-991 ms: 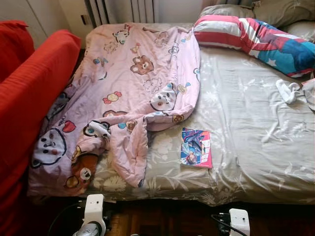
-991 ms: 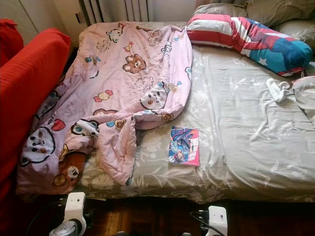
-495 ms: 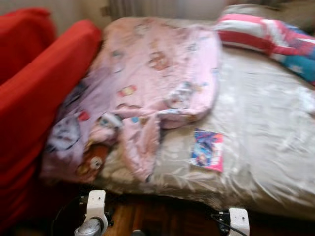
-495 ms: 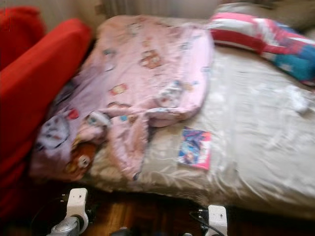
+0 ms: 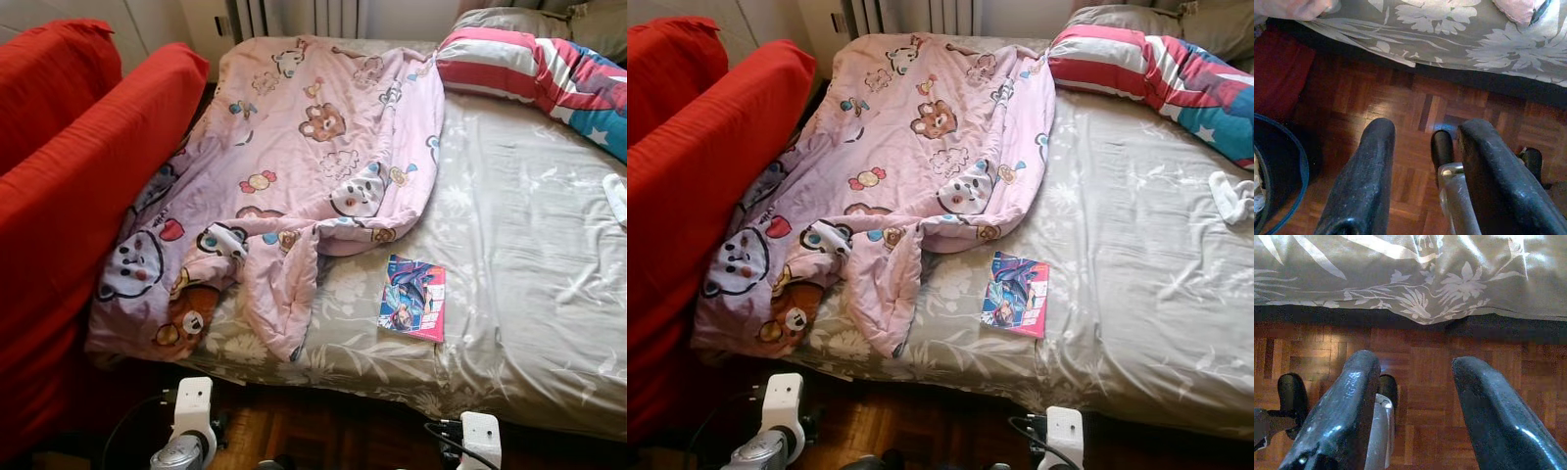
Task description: Clean up the room
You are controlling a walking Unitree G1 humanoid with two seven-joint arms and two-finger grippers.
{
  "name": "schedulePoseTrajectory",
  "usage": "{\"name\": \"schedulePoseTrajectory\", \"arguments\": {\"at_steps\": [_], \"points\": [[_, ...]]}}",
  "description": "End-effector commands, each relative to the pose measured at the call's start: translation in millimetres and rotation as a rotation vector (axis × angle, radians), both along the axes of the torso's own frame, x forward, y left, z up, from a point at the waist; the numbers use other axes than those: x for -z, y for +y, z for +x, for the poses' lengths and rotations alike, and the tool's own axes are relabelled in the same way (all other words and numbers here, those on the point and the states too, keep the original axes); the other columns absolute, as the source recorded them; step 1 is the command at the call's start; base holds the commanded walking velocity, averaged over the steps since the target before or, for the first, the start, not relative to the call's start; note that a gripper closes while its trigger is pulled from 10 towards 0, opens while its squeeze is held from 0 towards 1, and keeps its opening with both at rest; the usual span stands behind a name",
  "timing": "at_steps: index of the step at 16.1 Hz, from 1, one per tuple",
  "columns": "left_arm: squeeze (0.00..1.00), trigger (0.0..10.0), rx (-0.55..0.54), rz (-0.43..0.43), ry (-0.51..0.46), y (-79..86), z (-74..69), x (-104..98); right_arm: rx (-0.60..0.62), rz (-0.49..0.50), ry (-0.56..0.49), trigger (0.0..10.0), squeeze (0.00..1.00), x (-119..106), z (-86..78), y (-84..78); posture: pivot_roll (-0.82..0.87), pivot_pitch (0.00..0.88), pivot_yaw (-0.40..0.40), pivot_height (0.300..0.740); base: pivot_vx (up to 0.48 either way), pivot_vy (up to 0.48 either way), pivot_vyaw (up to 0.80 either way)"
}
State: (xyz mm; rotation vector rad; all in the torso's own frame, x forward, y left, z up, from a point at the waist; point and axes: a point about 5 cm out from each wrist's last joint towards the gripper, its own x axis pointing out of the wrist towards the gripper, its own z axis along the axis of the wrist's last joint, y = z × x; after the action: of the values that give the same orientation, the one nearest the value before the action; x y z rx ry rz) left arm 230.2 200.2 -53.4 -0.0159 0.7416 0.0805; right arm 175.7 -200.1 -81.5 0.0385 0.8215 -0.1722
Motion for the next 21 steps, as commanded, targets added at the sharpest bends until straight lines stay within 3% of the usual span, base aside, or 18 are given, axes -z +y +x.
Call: {"name": "schedulePoseTrajectory", "arguments": {"at_steps": [1, 15, 21], "points": [[0.00, 10.0, -0.010, -0.005, 0.020, 1.3, -6.7, 4.2, 0.001, 0.008, 0.030, 10.0, 0.00, 4.3, -8.0, 2.0, 0.03, 0.194, 0.039, 0.740, 0.000, 0.000, 0.00], [0.00, 10.0, -0.005, -0.010, 0.006, -0.3, -3.1, 2.1, -0.001, 0.014, 0.010, 10.0, 0.00, 3.0, -5.3, 4.6, 0.03, 0.194, 0.040, 0.740, 0.000, 0.000, 0.00], [0.00, 10.0, -0.009, -0.015, 0.006, -0.3, -3.0, 2.0, -0.006, 0.017, 0.005, 10.0, 0.00, 2.4, -3.6, 6.3, 0.03, 0.194, 0.040, 0.740, 0.264, 0.000, 0.00]]}}
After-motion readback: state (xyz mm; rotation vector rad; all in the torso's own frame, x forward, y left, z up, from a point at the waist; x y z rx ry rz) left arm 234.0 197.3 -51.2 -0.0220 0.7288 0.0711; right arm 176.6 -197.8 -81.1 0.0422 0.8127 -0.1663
